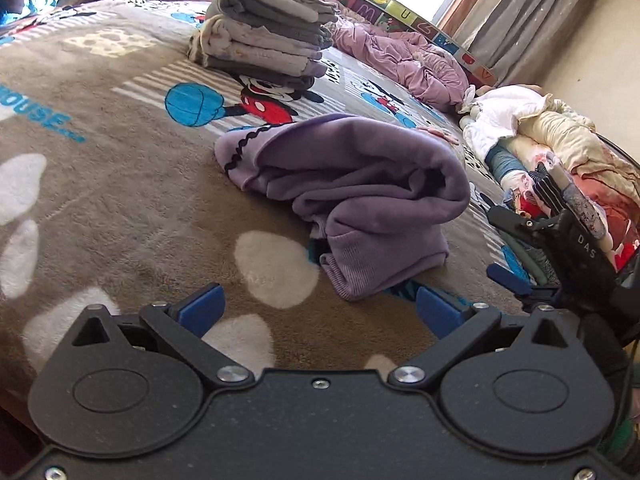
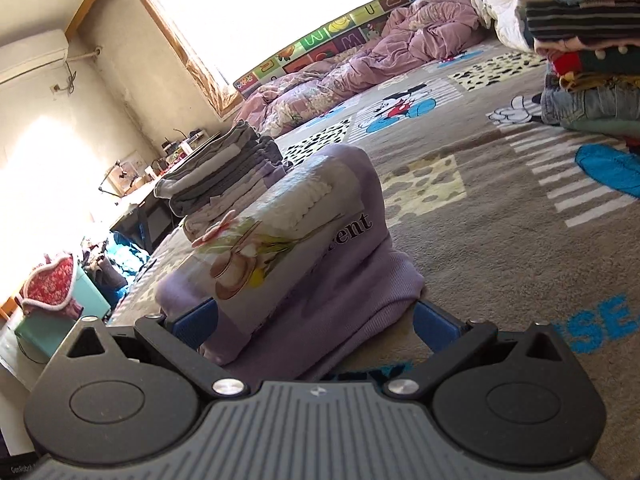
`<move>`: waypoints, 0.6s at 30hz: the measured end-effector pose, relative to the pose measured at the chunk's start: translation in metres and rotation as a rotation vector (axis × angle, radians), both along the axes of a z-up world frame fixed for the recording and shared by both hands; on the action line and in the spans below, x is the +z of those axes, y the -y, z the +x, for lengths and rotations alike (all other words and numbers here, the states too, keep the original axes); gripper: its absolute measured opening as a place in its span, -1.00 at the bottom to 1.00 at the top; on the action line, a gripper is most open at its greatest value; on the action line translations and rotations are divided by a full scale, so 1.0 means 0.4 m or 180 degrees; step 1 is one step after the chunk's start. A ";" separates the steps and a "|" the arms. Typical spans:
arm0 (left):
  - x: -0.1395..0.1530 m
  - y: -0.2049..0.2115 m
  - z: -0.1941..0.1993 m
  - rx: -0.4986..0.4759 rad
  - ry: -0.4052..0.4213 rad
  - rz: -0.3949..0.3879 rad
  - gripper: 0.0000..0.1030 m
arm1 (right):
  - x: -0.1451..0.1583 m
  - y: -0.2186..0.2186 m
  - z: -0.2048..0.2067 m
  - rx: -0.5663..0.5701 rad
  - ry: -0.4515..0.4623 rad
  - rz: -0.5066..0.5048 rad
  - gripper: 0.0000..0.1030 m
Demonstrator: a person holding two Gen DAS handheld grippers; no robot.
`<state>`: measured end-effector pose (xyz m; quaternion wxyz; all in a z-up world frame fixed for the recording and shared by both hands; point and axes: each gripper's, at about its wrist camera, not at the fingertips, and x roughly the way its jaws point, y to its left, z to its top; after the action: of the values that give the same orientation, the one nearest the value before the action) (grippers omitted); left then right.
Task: Fold clothes
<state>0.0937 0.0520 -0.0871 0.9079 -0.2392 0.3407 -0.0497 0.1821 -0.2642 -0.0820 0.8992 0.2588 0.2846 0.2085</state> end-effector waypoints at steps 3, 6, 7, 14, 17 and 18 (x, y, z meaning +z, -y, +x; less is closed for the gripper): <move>0.000 0.011 0.042 -0.0094 0.0030 -0.0277 0.98 | -0.053 0.026 0.055 0.0142 -0.0005 0.0223 1.00; 0.025 0.027 0.091 -0.0124 0.0123 -0.0517 0.98 | -0.087 0.052 0.096 0.0095 -0.0078 0.0449 1.00; 0.033 0.030 0.109 -0.0126 0.0136 -0.0599 0.98 | -0.096 0.061 0.109 0.0082 -0.0126 0.0555 1.00; 0.095 0.070 0.261 0.0110 0.0334 -0.0669 0.97 | -0.131 0.102 0.134 0.0009 -0.0322 0.0795 1.00; 0.088 0.083 0.309 0.0310 0.0289 -0.0549 0.70 | -0.131 0.114 0.132 0.0012 -0.0318 0.0856 1.00; 0.082 0.089 0.317 0.0327 0.0276 -0.0506 0.43 | -0.134 0.117 0.132 0.0005 -0.0322 0.0882 1.00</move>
<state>0.2205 0.0166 -0.0542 0.9013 -0.3252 0.2834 -0.0403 0.2350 -0.3111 -0.1356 0.8392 0.3905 0.2982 0.2332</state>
